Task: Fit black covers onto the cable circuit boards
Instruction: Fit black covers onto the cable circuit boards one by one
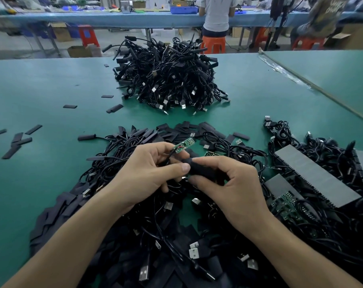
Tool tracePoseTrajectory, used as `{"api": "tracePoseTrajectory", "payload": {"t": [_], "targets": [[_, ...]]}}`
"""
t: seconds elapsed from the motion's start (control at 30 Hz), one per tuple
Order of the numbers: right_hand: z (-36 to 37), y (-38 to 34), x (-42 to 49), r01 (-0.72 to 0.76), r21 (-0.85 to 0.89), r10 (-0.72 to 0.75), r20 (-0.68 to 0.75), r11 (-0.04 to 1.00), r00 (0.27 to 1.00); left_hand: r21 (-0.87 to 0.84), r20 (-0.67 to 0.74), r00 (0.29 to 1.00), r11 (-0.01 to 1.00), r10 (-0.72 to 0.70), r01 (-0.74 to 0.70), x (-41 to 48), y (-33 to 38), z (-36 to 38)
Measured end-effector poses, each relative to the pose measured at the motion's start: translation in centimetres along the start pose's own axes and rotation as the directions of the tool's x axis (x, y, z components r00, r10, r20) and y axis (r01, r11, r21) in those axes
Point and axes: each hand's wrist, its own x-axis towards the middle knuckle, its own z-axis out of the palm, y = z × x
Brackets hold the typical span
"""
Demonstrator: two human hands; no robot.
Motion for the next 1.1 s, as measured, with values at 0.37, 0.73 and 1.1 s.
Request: {"api": "tracePoseTrajectory", "payload": {"t": [0.37, 0.73, 1.1], "targets": [[0.23, -0.40, -0.10, 0.019, 0.055, -0.021, 0.025, 0.998, 0.999, -0.008, 0.008, 1.000, 1.000, 0.000, 0.000, -0.10, 0.21, 0.10], [-0.13, 0.10, 0.15, -0.080, 0.097, 0.086, -0.059, 0.992, 0.995, -0.043, -0.109, 0.993, 0.998, -0.039, 0.035, 0.22, 0.05, 0.08], [-0.18, -0.19, 0.58, -0.082, 0.253, 0.121, -0.141, 0.964, 0.983, -0.157, -0.058, 0.998, 0.987, -0.033, 0.023, 0.02, 0.33, -0.50]]}}
